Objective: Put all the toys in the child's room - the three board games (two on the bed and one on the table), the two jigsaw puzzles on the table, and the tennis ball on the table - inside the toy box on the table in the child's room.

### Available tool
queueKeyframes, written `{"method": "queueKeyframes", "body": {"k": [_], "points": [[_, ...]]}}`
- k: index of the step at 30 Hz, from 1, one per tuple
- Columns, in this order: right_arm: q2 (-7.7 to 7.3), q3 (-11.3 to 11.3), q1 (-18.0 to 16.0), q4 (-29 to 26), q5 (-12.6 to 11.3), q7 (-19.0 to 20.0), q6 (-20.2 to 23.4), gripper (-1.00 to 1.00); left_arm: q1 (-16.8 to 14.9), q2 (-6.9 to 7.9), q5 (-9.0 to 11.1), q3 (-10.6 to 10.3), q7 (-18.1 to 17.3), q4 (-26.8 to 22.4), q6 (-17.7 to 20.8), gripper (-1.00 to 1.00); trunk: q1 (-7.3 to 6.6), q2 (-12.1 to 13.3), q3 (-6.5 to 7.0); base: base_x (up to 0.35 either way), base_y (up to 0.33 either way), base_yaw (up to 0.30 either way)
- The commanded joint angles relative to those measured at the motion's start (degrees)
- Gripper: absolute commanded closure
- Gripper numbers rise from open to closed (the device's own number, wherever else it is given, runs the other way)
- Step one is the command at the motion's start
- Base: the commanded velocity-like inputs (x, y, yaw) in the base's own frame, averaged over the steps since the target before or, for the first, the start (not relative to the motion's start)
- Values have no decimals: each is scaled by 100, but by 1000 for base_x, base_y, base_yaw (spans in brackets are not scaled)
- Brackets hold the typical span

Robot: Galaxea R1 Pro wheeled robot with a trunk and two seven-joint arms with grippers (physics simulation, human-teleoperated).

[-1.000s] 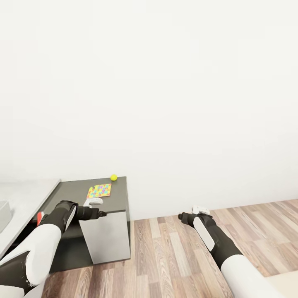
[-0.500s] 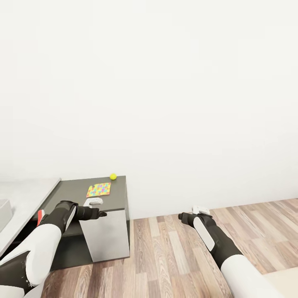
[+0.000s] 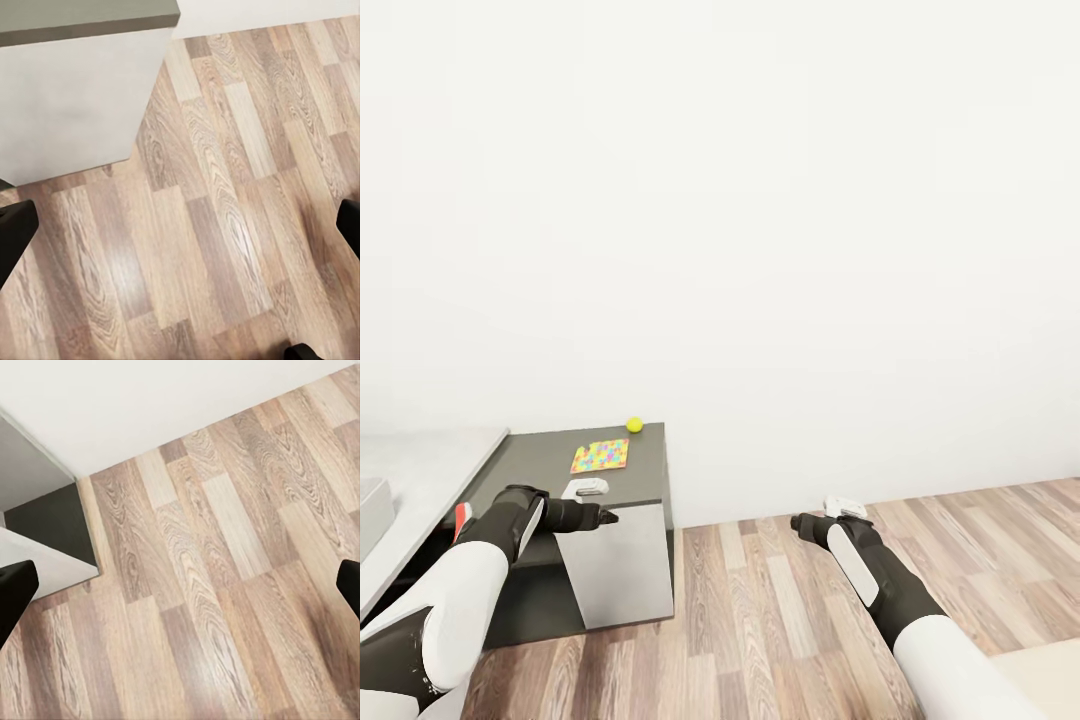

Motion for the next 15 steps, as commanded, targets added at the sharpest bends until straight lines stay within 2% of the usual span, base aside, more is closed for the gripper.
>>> {"method": "queueKeyframes", "body": {"k": [1,15], "points": [[-6,24,-6,-8,-57,-55,11,-100,-7,-6,-51,48,-43,-8,29,-100,4,-14,-14,-32,0,0],[-6,24,-6,-8,-57,-55,11,-100,-7,-6,-51,47,-43,-7,27,-100,4,-14,-14,-74,0,0]]}}
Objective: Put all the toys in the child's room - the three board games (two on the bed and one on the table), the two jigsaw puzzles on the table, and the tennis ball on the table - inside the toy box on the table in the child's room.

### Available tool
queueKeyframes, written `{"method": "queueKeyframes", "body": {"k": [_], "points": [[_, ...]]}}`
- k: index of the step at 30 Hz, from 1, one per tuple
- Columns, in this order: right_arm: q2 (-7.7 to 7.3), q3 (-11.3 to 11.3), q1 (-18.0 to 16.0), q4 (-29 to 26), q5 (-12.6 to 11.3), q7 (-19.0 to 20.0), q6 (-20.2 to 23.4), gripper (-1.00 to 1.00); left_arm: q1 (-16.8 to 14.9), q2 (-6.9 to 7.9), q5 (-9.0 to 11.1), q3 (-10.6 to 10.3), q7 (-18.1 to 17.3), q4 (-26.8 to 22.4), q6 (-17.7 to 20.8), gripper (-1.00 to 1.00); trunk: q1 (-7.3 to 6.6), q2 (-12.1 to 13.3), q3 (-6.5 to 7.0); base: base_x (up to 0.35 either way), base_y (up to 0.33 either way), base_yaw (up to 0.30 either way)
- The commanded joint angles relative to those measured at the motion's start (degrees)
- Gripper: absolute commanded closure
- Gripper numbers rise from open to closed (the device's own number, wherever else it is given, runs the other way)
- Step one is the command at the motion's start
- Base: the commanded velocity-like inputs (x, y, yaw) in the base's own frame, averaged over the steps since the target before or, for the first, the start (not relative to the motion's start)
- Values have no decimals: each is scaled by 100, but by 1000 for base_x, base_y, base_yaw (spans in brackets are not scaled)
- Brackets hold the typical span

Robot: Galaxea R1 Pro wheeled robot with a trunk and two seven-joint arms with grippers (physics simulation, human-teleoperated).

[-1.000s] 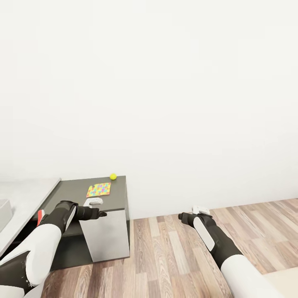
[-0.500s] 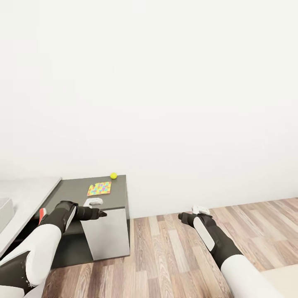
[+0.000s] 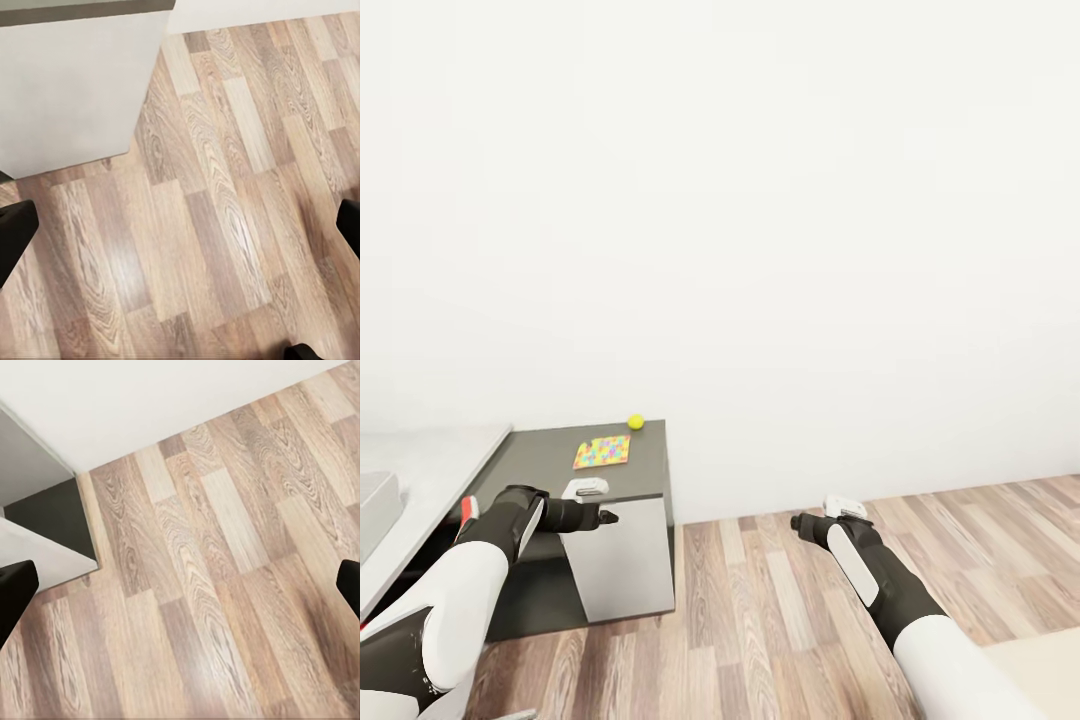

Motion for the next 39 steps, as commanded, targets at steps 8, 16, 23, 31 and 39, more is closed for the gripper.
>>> {"method": "queueKeyframes", "body": {"k": [8,16,23,31,39], "points": [[-6,23,-5,-8,-57,-54,12,-100,-6,-6,-52,48,-44,-9,29,-100,2,-14,-14,-81,0,0],[-6,23,-5,-8,-57,-54,12,-100,-6,-6,-55,48,-44,-7,29,-100,2,-14,-14,-143,0,0],[-4,23,-5,-8,-57,-54,12,-100,-6,-35,-59,48,-44,-4,29,-100,2,-14,-14,-46,-14,3],[-3,23,-5,-8,-57,-54,12,-100,-6,-124,-78,50,-37,-7,25,-100,2,-14,-14,-4,-22,153],[-1,23,-5,-8,-57,-54,12,-100,-6,-129,-79,49,-35,-10,23,-100,2,-14,-14,0,-31,253]]}}
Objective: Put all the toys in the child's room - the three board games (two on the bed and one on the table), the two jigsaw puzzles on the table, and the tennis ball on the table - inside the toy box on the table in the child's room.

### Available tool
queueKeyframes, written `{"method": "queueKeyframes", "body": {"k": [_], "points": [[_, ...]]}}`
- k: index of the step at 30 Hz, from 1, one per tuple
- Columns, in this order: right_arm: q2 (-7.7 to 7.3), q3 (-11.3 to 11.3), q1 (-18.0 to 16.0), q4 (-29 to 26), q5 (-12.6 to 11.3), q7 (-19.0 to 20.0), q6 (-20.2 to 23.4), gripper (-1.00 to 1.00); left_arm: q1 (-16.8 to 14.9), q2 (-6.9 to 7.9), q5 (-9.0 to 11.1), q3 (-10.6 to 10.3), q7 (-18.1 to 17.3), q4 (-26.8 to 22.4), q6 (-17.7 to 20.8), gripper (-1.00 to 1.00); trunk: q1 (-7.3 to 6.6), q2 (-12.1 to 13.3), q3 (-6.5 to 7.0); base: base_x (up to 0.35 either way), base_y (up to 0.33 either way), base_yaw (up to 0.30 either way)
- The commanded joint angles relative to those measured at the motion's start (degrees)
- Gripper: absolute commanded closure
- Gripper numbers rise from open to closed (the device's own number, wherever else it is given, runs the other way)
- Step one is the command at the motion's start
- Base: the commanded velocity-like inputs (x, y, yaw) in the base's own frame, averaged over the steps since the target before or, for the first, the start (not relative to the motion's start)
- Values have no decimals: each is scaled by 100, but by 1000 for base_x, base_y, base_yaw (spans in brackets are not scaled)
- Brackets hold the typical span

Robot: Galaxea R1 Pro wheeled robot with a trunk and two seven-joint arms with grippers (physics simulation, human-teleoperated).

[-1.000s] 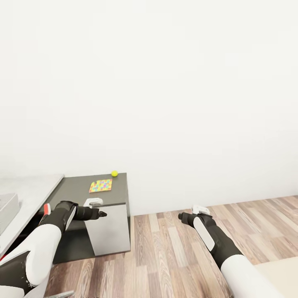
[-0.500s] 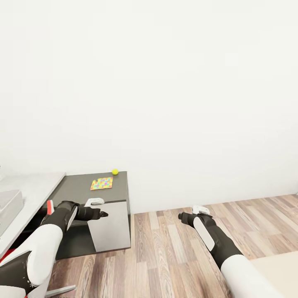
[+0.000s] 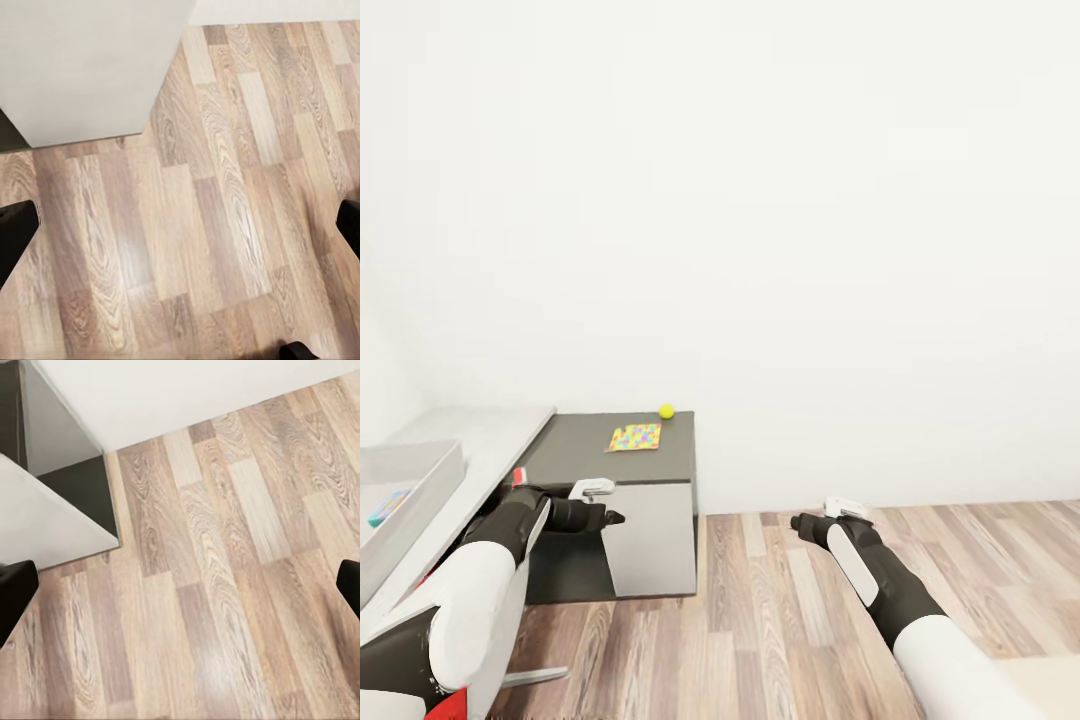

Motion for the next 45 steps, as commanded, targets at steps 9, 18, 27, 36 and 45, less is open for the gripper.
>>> {"method": "queueKeyframes", "body": {"k": [9,18,27,36,45], "points": [[-5,22,-5,-9,-54,-52,13,-100,-6,-19,-46,47,-46,-8,26,-100,4,-14,-14,0,-77,240],[-9,22,-5,-9,-54,-52,13,-100,9,-48,-35,46,-55,-14,17,-100,4,-14,-14,0,-18,31],[-9,22,-5,-35,-54,-52,13,-100,10,-53,-31,66,-148,-85,-31,-100,4,-14,-14,0,-1,1],[-3,-2,-5,-65,-103,185,-129,-100,105,-48,10,565,-838,-1222,-197,-100,4,-14,-14,0,0,0],[-71,9,-5,-268,-103,1326,-534,-100,481,54,7,1604,-2627,-2529,-181,-100,4,-14,-14,0,0,0]]}}
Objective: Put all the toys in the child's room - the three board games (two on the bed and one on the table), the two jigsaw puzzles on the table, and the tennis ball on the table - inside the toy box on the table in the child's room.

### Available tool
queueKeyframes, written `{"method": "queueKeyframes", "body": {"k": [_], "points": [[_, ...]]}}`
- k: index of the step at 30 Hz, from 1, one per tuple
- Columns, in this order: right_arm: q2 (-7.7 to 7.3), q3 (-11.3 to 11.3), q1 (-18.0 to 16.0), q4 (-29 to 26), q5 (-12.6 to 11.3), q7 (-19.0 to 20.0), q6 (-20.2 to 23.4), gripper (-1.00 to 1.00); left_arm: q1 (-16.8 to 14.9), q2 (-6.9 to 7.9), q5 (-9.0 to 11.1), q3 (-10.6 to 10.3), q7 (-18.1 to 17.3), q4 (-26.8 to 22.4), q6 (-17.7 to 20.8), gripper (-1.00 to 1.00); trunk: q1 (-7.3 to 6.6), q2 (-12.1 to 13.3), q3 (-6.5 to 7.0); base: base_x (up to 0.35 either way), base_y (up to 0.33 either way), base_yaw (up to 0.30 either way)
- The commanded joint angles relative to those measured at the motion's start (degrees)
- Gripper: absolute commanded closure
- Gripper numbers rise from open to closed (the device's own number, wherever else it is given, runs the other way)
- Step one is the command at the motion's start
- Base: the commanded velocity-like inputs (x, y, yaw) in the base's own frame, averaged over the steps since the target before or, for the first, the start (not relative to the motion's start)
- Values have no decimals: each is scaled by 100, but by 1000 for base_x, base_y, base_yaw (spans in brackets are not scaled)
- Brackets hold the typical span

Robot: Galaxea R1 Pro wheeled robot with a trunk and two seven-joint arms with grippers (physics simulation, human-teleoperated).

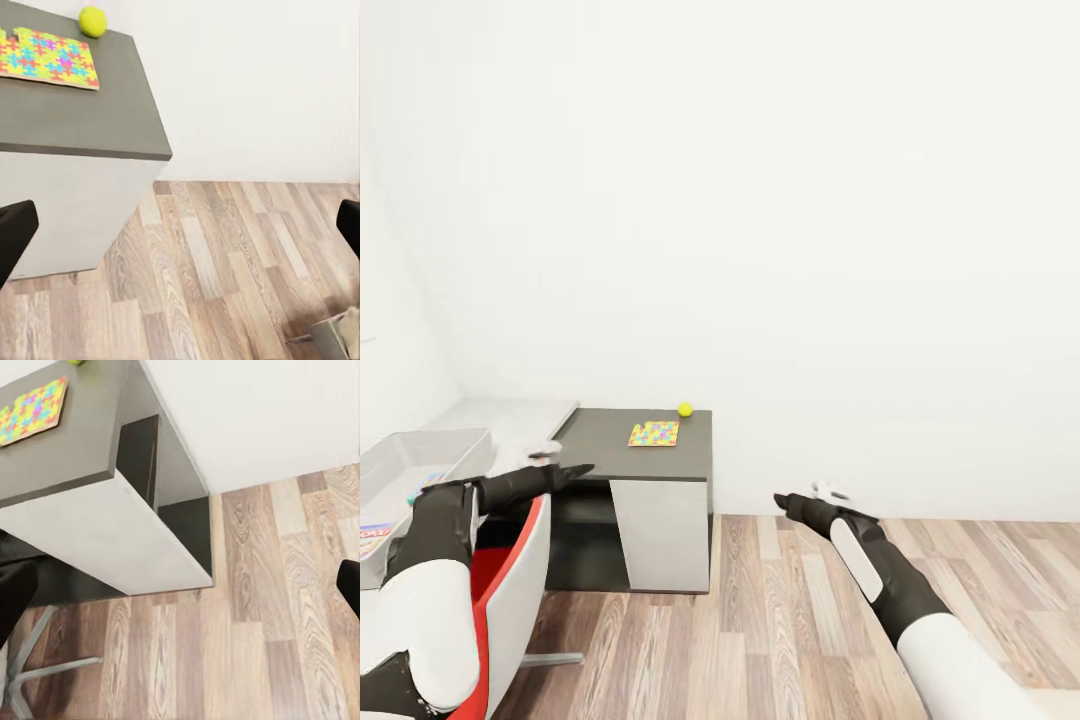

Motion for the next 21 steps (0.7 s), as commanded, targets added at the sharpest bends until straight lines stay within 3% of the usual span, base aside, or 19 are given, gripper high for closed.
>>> {"method": "queueKeyframes", "body": {"k": [1,7,9,21], "points": [[2,26,-5,-34,-46,99,-1,-100,4,32,-46,123,-312,-65,57,-100,4,-14,-14,0,0,0],[21,22,-5,-65,-20,369,-25,-100,36,232,-111,278,-1323,-157,232,-100,4,-14,-14,0,0,0],[16,21,-5,-64,-18,389,-26,-100,41,250,-124,273,-1454,-162,279,-100,4,-14,-14,0,0,0],[44,21,-5,-35,-6,385,-28,-100,55,272,-186,259,-1594,-168,332,-100,4,-14,-14,0,-27,200]]}}
